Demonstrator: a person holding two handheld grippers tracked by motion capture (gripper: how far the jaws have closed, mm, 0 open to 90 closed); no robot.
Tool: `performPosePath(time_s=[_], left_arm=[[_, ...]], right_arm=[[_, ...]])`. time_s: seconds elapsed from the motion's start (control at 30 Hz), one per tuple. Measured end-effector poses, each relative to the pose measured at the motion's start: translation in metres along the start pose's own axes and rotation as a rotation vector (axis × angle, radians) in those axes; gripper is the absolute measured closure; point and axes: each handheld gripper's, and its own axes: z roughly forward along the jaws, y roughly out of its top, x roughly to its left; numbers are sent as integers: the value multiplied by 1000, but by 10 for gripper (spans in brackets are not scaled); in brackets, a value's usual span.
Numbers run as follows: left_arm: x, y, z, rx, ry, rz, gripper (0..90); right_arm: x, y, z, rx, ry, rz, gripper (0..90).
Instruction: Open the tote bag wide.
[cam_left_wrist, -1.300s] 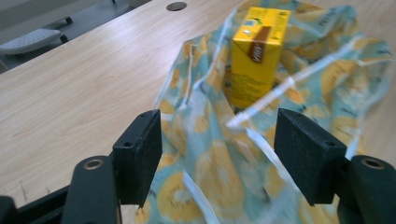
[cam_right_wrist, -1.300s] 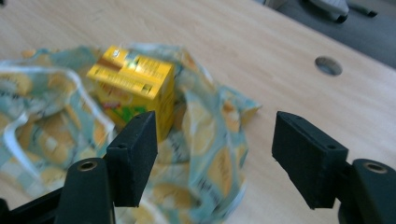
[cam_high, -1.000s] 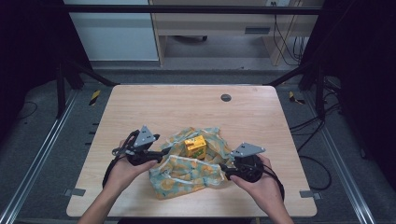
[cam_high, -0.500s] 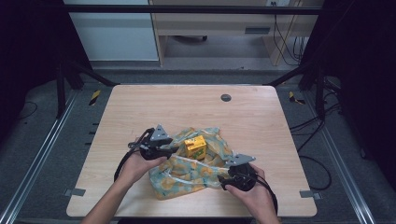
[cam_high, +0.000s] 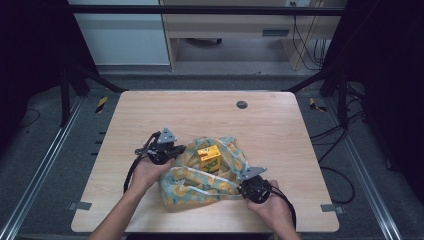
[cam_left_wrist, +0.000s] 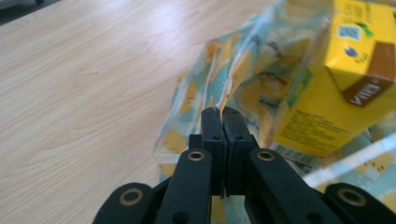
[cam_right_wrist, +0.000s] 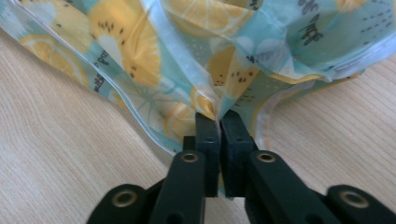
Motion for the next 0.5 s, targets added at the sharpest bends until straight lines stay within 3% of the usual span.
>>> performPosePath(time_s=[0.17, 0.5], left_arm=[[13, -6, -2, -1, 54, -26, 893], [24, -16, 19, 55, 74, -43, 891]], right_arm=[[-9, -4, -3, 12, -6, -20, 898], [-42, -16, -6, 0, -26, 20, 898]])
